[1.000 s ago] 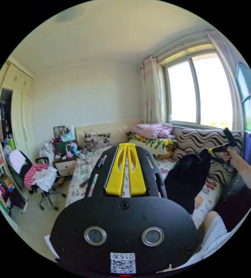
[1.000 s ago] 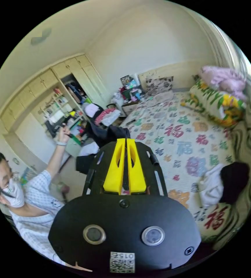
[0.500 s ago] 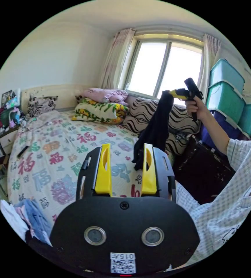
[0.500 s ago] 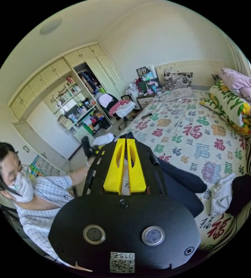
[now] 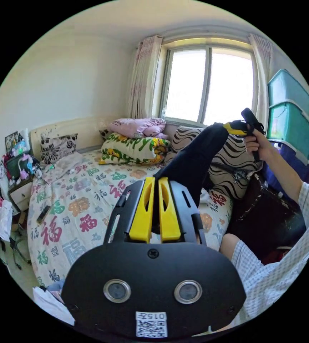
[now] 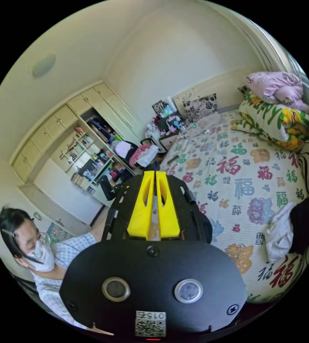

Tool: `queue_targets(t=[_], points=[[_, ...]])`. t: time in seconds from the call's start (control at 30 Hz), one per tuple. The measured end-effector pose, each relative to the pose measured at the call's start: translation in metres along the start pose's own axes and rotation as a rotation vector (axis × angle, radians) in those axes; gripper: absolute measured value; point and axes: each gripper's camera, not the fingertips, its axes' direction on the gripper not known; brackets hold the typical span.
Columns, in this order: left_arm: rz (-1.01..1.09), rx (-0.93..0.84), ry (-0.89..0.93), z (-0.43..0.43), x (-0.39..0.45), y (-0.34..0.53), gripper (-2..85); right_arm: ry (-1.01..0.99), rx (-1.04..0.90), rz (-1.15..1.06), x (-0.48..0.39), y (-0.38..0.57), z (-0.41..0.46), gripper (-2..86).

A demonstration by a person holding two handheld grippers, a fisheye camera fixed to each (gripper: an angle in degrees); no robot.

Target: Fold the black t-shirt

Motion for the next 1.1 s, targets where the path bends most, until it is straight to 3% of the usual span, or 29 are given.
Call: queue_targets(t=[0.1,0.2,0.33,0.43,0.5,0.53,0.73,0.9,0.97,1.07,1.1], points=[[0.132,0.062,-0.033,-0.036,0.005,-0.021,0.7,0.005,0.029,-0.136,-0.012,0.001,-0.021,-0.2],[0.241,0.011,0.073,-0.056,0.016,0.002,0.9,0.044,-0.008,-0.214,-0.007,0.038,-0.03,-0.1],[0.224,-0.166,0.21,-0.024,0.023,0.097,1.4,0.046,-0.228,0.07,0.075,0.143,0.013,0.3],[-0.006,-0.405,0.315,0.04,0.009,0.187,2.5,-0.054,-0.438,0.372,0.148,0.224,0.065,1.3],[-0.187,-0.561,0.311,0.073,-0.006,0.237,4.1,-0.067,-0.502,0.45,0.173,0.247,0.082,2.8],[-0.272,-0.628,0.278,0.083,-0.017,0.259,6.0,-0.024,-0.497,0.453,0.182,0.248,0.086,4.8],[-0.513,-0.516,0.033,0.081,-0.083,0.289,9.1,0.121,-0.482,0.224,0.195,0.172,0.131,12.7],[-0.629,-0.663,-0.046,0.134,-0.123,0.317,9.3,0.149,-0.615,0.026,0.202,0.102,0.244,15.8],[-0.665,-0.722,-0.02,0.16,-0.131,0.331,6.4,0.269,-0.72,0.014,0.219,0.085,0.299,13.9],[-0.664,-0.746,-0.002,0.17,-0.136,0.338,2.2,0.407,-0.821,0.036,0.249,0.076,0.328,3.5],[-0.662,-0.732,0.018,0.168,-0.136,0.337,2.0,0.375,-0.811,0.049,0.253,0.073,0.325,2.2]])
